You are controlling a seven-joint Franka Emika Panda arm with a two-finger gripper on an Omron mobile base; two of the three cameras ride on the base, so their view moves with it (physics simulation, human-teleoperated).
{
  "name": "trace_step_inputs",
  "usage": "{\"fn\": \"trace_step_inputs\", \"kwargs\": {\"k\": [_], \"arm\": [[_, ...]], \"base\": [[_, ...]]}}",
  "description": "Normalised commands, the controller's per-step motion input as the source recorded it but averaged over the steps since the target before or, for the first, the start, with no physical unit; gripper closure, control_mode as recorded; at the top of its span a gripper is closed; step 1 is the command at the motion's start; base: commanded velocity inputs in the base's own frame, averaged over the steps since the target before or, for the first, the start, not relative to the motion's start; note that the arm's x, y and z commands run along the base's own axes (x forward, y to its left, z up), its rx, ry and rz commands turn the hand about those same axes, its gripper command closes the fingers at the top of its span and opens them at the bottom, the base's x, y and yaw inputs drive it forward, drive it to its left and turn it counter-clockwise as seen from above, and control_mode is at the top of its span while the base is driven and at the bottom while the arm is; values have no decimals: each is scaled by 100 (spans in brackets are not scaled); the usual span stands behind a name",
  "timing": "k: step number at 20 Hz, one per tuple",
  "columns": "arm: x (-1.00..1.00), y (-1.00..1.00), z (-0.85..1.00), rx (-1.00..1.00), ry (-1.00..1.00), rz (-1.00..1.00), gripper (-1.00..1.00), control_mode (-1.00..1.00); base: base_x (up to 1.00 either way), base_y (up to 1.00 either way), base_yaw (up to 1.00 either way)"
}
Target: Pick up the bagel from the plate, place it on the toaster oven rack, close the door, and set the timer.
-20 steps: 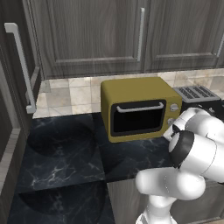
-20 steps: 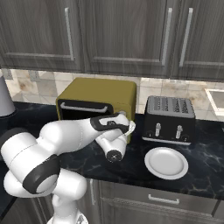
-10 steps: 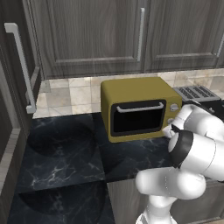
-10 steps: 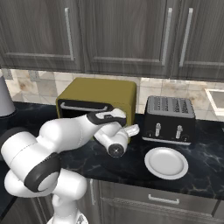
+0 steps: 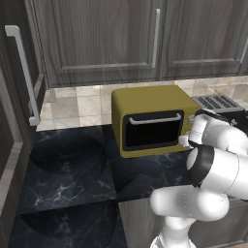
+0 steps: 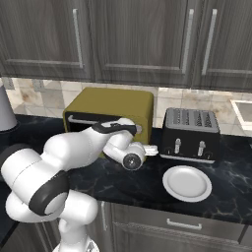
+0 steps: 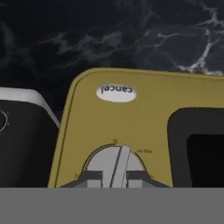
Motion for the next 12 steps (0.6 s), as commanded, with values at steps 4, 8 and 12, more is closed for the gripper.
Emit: {"fn": "trace_step_inputs", "kwargs": {"k": [4, 8, 12], "arm": [[-5, -2, 0, 33, 9, -13, 100, -100], [-10, -2, 0, 30, 6, -11, 100, -100], [-17, 0, 0, 18, 2, -8, 100, -100]], "base": [[0, 0, 0], [0, 0, 0], [0, 0, 0]]}}
